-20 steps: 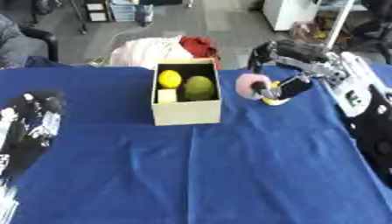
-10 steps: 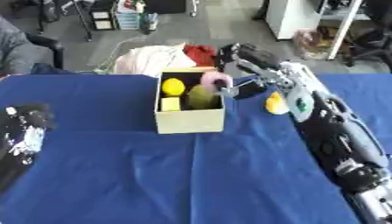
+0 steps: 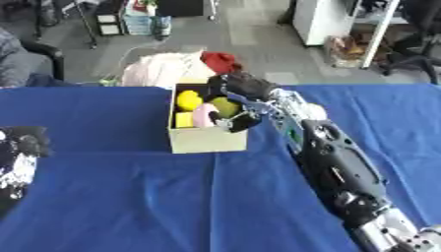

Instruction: Pick up objects on the table and place them in the box.

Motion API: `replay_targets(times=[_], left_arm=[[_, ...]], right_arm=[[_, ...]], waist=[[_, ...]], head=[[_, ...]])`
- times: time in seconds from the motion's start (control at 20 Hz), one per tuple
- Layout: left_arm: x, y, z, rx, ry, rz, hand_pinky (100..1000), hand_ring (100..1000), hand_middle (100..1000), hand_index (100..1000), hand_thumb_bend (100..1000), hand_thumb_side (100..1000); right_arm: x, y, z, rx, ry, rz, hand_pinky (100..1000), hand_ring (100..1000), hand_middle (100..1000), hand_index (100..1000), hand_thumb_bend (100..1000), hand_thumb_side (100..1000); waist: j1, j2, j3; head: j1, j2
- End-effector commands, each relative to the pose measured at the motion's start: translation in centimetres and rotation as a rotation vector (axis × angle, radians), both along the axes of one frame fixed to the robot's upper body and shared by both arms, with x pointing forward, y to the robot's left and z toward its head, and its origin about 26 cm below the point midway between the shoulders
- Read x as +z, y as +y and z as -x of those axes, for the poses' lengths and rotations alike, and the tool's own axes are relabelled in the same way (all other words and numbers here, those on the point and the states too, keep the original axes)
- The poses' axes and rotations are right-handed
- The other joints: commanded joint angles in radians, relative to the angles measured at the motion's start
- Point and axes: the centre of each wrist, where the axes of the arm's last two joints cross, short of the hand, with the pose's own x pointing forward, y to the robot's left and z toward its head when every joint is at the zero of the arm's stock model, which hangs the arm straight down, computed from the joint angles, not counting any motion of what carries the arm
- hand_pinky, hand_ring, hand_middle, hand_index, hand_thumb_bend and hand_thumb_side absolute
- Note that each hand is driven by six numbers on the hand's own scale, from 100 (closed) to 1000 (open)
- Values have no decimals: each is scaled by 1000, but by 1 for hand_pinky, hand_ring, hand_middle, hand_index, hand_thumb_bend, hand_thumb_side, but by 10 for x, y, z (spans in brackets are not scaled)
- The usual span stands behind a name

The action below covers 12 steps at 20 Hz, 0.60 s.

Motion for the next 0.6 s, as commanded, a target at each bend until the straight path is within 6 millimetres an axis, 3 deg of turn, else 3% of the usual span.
replay_targets(times=[0.05,0.25,0.45,0.6], left_arm=[[5,2,1,-2,-14,-5,780,557,562,714,100,566],[3,3,1,7,-8,-6,781,557,562,714,100,569],[-1,7,3,24,5,-15,782,557,562,714,100,574],[-1,9,3,25,6,-17,784,559,564,715,100,577]], right_arm=[[15,-5,-1,-5,-44,1,836,748,715,874,100,204],[25,-24,-2,8,-44,-40,826,743,715,881,100,198],[43,-64,-2,-39,-7,-127,821,743,722,898,100,199],[45,-99,-2,-151,38,-208,806,739,726,915,100,202]], waist=[[-7,-2,-5],[-7,-5,-22],[-12,-10,-45],[-15,-11,-61]], head=[[-4,-10],[-7,-10],[-3,-5],[4,-3]])
